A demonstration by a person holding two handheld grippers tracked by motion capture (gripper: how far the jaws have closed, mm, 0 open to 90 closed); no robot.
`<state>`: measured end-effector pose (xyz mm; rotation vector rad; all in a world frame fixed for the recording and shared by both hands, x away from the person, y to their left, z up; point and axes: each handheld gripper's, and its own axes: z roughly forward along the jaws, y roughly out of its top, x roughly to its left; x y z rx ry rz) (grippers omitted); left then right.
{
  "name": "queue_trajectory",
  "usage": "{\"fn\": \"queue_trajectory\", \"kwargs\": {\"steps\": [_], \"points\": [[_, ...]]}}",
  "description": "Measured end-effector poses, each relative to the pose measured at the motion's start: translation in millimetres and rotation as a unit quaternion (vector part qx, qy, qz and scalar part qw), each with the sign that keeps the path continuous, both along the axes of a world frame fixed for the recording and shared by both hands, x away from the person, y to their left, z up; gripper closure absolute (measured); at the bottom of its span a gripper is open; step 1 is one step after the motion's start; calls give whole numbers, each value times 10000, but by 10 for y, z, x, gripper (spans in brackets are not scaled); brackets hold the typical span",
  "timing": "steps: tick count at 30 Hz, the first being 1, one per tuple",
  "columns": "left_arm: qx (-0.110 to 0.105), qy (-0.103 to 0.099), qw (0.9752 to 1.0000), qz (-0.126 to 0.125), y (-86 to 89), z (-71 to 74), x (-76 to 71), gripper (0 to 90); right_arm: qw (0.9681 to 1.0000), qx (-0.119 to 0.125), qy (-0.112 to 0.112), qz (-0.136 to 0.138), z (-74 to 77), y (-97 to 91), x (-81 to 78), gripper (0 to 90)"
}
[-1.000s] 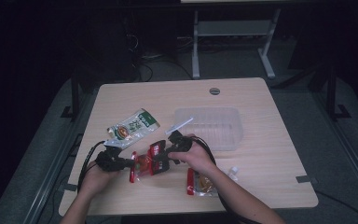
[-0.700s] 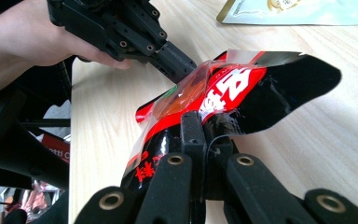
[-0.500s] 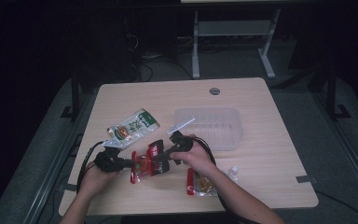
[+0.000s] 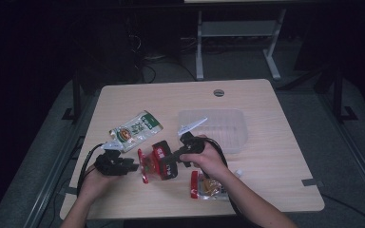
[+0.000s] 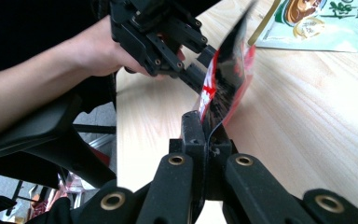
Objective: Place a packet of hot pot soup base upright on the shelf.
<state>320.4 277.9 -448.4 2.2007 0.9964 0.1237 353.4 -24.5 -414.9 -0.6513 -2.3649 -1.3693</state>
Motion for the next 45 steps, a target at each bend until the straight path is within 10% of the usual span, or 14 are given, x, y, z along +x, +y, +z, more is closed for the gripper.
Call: {"fn": "queue_trajectory", "kwargs": {"steps": [22, 45], "points": [[-56, -36, 9999, 89, -35, -26, -32, 436, 9983, 455, -346, -104, 438, -644, -136, 900], [-48, -185, 9998, 25, -48, -23, -56, 397, 9887, 677, -769, -1092, 739, -1613, -100, 900]]}}
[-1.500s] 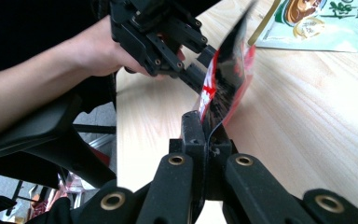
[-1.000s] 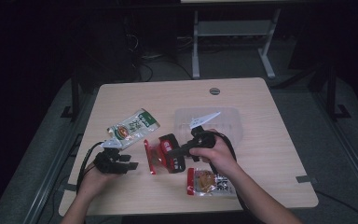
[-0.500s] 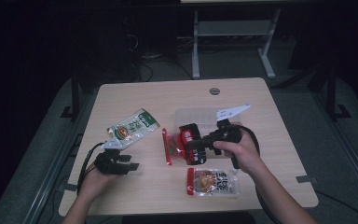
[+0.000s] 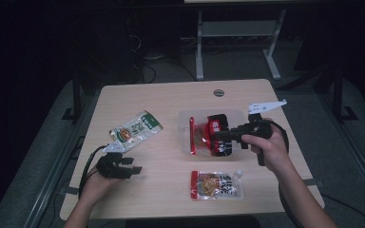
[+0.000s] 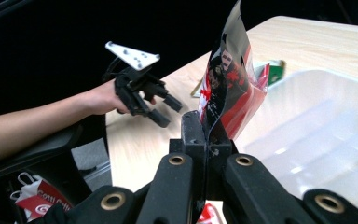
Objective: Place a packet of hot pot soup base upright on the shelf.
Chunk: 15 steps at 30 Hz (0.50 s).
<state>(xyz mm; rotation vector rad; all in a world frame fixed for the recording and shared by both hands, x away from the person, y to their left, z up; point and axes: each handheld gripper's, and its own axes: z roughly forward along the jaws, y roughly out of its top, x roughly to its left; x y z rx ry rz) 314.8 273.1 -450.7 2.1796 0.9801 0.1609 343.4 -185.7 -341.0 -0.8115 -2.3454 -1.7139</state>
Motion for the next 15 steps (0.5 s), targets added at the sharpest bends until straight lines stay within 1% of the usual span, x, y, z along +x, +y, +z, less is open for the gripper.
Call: {"fn": "queue_trajectory", "kwargs": {"steps": [1, 2, 3, 5, 7, 8, 12, 15], "points": [[-4, -11, 10000, 1, -3, 4, -2, 390, 9999, -8, -7, -106, -10, -81, 21, 900], [-9, -40, 10000, -7, -5, 7, -2, 390, 9999, -8, -7, -106, -10, -81, 21, 900], [-24, -41, 10000, 3, -10, 10, -8, 385, 9999, -9, 10, -166, -14, -120, 29, 900], [10, -73, 10000, -51, -13, 4, -9, 373, 9995, -26, -2, -311, -26, -236, 65, 900], [-4, -59, 10000, -63, -15, 3, -12, 369, 9993, -39, -6, -362, -30, -273, 76, 900], [-53, -69, 10000, -37, -22, 0, -17, 366, 9991, -56, 5, -409, -31, -309, 85, 900], [-20, -113, 9999, -107, -19, 14, -19, 360, 9985, -59, 12, -553, -39, -425, 124, 900], [-60, -114, 9999, -92, -32, 12, -22, 358, 9980, -86, 10, -632, -58, -476, 150, 900]]}}
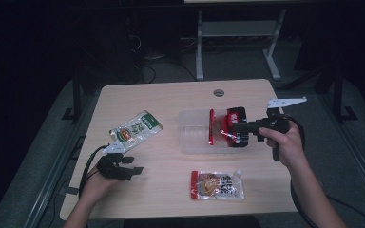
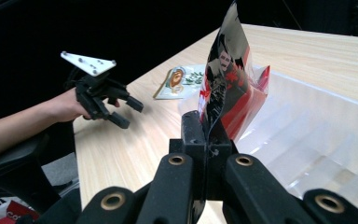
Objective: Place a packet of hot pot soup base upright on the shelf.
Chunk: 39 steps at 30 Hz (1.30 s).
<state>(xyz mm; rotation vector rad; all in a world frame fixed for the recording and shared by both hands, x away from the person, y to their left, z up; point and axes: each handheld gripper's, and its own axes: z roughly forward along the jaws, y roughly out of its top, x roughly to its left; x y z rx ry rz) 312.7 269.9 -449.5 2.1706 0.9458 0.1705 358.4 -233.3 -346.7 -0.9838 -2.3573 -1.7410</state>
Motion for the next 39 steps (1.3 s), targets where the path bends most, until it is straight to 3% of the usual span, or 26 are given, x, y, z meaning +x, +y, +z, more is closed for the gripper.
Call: {"fn": "queue_trajectory", "kwargs": {"steps": [21, 30, 39], "points": [[68, -5, 9999, -76, 19, -5, 9, 355, 9995, -106, 176, -227, -147, -61, 83, 900], [80, 30, 9999, -90, 2, -11, 9, 356, 9987, -342, 170, -324, -174, -11, 123, 900], [80, 33, 9999, -113, -12, -18, 8, 355, 9986, -370, 206, -303, -200, 64, 171, 900]]}}
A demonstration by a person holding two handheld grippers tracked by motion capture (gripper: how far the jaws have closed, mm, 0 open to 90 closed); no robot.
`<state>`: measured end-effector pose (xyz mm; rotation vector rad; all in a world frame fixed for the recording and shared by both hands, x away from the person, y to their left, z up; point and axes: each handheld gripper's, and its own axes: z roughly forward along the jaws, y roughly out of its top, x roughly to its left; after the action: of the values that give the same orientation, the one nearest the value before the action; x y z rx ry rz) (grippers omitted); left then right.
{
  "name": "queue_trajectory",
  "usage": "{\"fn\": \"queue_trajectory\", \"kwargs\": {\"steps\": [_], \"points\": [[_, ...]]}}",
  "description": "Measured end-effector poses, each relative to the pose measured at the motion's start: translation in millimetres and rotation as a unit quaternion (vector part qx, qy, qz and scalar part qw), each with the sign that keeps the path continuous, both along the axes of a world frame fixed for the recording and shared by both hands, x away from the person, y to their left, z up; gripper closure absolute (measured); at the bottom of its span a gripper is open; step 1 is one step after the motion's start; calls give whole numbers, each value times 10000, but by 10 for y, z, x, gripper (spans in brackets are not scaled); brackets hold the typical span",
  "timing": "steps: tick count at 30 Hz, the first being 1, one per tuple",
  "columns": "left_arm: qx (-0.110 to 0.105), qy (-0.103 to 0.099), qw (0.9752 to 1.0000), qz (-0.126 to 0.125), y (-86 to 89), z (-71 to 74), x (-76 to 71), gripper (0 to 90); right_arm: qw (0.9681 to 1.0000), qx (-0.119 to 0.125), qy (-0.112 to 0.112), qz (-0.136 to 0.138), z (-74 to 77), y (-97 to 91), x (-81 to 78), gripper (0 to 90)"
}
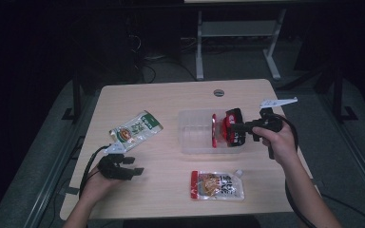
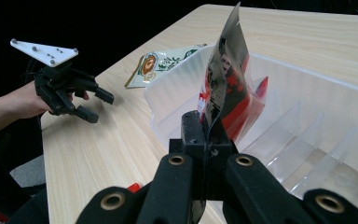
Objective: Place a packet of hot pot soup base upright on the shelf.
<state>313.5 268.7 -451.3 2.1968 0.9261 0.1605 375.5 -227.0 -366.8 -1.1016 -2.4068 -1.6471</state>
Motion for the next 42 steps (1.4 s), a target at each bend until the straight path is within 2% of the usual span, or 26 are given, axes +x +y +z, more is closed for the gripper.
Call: {"fn": "queue_trajectory", "kwargs": {"steps": [7, 12, 26, 32, 35, 42], "points": [[7, -15, 10000, -44, -16, -3, 0, 355, 10000, -14, 50, -3, -17, 54, 69, 900], [7, 11, 10000, -60, -33, -3, -8, 356, 9999, -114, 94, 10, -27, 149, 138, 900], [12, 38, 9999, -114, -63, -16, -12, 355, 9994, -250, 230, -8, -158, 295, 311, 900], [25, 75, 9999, -151, -78, -27, -13, 356, 9989, -290, 373, -68, -217, 333, 378, 900], [-10, 84, 9999, -135, -95, -35, -18, 356, 9989, -311, 337, -112, -245, 356, 414, 900], [73, 87, 9996, -251, -111, -40, -11, 356, 9986, -348, 332, -199, -266, 369, 450, 900]]}}
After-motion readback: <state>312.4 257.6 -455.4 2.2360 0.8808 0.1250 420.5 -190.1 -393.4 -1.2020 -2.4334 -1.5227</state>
